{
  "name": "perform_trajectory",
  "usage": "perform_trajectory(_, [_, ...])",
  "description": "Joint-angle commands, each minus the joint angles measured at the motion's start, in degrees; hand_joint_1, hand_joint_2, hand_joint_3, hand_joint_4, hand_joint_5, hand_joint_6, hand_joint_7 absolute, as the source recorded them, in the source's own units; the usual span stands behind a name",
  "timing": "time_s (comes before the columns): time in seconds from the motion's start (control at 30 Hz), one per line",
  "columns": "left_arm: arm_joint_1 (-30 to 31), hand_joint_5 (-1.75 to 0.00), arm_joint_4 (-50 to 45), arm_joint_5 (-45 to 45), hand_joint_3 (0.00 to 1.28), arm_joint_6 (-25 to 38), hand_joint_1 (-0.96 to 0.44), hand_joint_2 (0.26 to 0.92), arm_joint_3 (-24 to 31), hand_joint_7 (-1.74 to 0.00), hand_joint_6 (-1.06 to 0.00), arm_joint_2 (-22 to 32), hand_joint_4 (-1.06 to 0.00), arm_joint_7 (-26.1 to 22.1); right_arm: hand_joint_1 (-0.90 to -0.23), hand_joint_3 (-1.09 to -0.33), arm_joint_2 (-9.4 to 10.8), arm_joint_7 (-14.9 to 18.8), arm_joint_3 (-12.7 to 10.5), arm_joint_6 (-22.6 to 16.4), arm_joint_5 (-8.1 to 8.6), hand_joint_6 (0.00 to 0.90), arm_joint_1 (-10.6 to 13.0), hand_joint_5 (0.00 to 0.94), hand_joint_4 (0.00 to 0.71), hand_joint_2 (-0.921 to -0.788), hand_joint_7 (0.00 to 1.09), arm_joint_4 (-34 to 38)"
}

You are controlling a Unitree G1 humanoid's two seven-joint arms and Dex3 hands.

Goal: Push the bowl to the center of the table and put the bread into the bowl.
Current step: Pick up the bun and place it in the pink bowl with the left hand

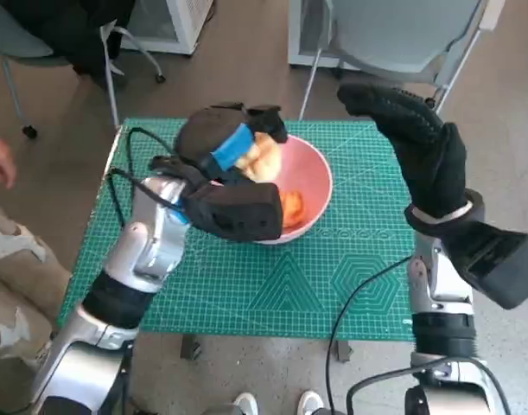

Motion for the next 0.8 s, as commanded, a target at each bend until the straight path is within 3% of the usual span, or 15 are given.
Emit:
perform_trajectory(0.03, [-1.31, -1.14, 4.02, -1.71, 0.07, -1.81, 0.00, 0.920, 0.47, -1.21, -0.62, -1.34, -0.68, 0.09, -0.722, -0.745, -0.29, 0.36, -0.20, -0.46, -0.24, 0.000, 0.74, 0.001, 0.144, -0.921, 0.51, 0.48])
perform_trajectory(0.07, [-1.21, -1.19, 4.73, -2.70, 0.11, -2.17, 0.00, 0.921, 0.78, -1.24, -0.59, -1.53, -0.63, -0.77, -0.723, -0.743, -0.34, 0.40, -0.29, -0.69, -0.20, 0.001, 0.76, 0.001, 0.144, -0.921, 0.51, 0.69])
perform_trajectory(0.1, [-1.15, -1.24, 5.23, -3.37, 0.13, -2.45, 0.13, 0.921, 0.98, -1.02, -0.45, -1.63, -0.61, -1.34, -0.724, -0.740, -0.36, 0.42, -0.34, -0.85, -0.18, 0.003, 0.78, 0.002, 0.145, -0.921, 0.51, 0.83])
perform_trajectory(0.13, [-1.09, -1.26, 5.56, -4.26, 0.13, -2.41, 0.17, 0.921, 1.18, -0.92, -0.42, -1.64, -0.61, -2.49, -0.724, -0.738, -0.39, 0.48, -0.42, -1.00, -0.11, 0.003, 0.78, 0.002, 0.146, -0.921, 0.51, 1.05])
perform_trajectory(0.17, [-1.01, -1.12, 5.94, -5.23, 0.13, -2.43, 0.15, 0.902, 1.30, -0.73, -0.35, -1.51, -0.52, -3.97, -0.725, -0.737, -0.39, 0.51, -0.49, -1.16, -0.04, 0.005, 0.80, 0.002, 0.147, -0.921, 0.51, 1.22])
perform_trajectory(0.2, [-0.98, -0.75, 6.17, -5.85, 0.10, -2.45, 0.02, 0.874, 1.36, -0.54, -0.26, -1.38, -0.34, -4.94, -0.723, -0.735, -0.38, 0.50, -0.51, -1.27, 0.00, 0.006, 0.83, 0.003, 0.148, -0.921, 0.50, 1.30])
perform_trajectory(0.23, [-0.96, -0.48, 6.35, -6.16, 0.08, -2.67, -0.07, 0.860, 1.32, -0.40, -0.22, -1.15, -0.23, -5.62, -0.722, -0.734, -0.34, 0.42, -0.51, -1.32, -0.02, 0.008, 0.88, 0.003, 0.148, -0.921, 0.50, 1.30])
perform_trajectory(0.33, [-0.95, -0.16, 6.56, -6.18, 0.04, -3.51, -0.26, 0.842, 1.16, -0.22, -0.15, -0.60, -0.08, -5.90, -0.720, -0.733, -0.21, 0.21, -0.42, -1.36, -0.15, 0.009, 1.02, 0.003, 0.148, -0.921, 0.50, 1.12])
perform_trajectory(0.43, [-0.95, -0.05, 7.52, -5.30, 0.04, -5.12, -0.45, 0.849, 0.98, -0.16, -0.13, -0.29, -0.02, -4.29, -0.718, -0.733, -0.09, -0.22, -0.32, -1.44, -0.54, 0.011, 1.18, 0.003, 0.149, -0.921, 0.50, 0.90])
perform_trajectory(0.53, [-0.80, -0.02, 8.39, -5.14, 0.04, -6.32, -0.56, 0.868, 1.27, -0.13, -0.13, -0.33, -0.01, -2.95, -0.717, -0.734, 0.07, -0.65, -0.19, -1.32, -0.86, 0.012, 1.34, 0.003, 0.149, -0.921, 0.49, 0.42])
perform_trajectory(0.8, [-0.13, 0.00, 10.45, -7.83, 0.12, -11.27, -0.72, 0.917, 3.89, -0.10, -0.10, -0.04, 0.00, -0.39, -0.715, -0.739, 0.36, -1.26, 0.01, -1.01, -1.11, 0.010, 1.21, 0.002, 0.149, -0.921, 0.49, 0.57])
